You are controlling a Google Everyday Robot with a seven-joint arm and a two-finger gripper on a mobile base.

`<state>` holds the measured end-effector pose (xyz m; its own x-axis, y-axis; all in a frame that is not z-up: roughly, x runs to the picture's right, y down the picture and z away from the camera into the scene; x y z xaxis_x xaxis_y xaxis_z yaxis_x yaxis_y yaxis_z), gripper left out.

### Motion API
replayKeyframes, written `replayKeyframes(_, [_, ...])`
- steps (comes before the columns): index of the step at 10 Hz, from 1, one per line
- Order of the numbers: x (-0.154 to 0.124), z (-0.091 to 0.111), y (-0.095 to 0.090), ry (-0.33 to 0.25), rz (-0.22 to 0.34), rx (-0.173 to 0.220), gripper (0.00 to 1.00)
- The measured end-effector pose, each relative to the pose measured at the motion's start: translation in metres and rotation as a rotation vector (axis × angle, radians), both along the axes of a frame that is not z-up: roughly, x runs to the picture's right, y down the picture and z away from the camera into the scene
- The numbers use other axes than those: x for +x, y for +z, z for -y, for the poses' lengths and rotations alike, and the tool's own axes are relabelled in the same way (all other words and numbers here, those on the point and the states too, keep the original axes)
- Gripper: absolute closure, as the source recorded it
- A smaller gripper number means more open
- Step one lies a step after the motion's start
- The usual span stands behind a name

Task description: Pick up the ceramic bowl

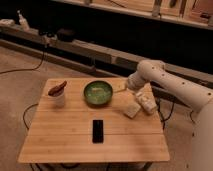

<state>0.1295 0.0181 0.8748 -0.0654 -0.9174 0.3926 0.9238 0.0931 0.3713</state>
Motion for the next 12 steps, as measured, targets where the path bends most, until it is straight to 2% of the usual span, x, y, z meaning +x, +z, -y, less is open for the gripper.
replayKeyframes(3, [-0.025,0.008,0.036,0.018,0.048,0.009,0.2])
replayKeyframes(6, [-0.046,0.006,0.063,0.037,0.069,0.002,0.2])
replayKeyframes(10, [-0.075,0.001,0.085,0.038,0.114,-0.011,0.21])
replayKeyframes(11, [-0.08,-0.001,0.087,0.031,0.125,-0.017,0.25])
replayKeyframes(12, [-0.084,-0.004,0.089,0.02,0.134,-0.021,0.35])
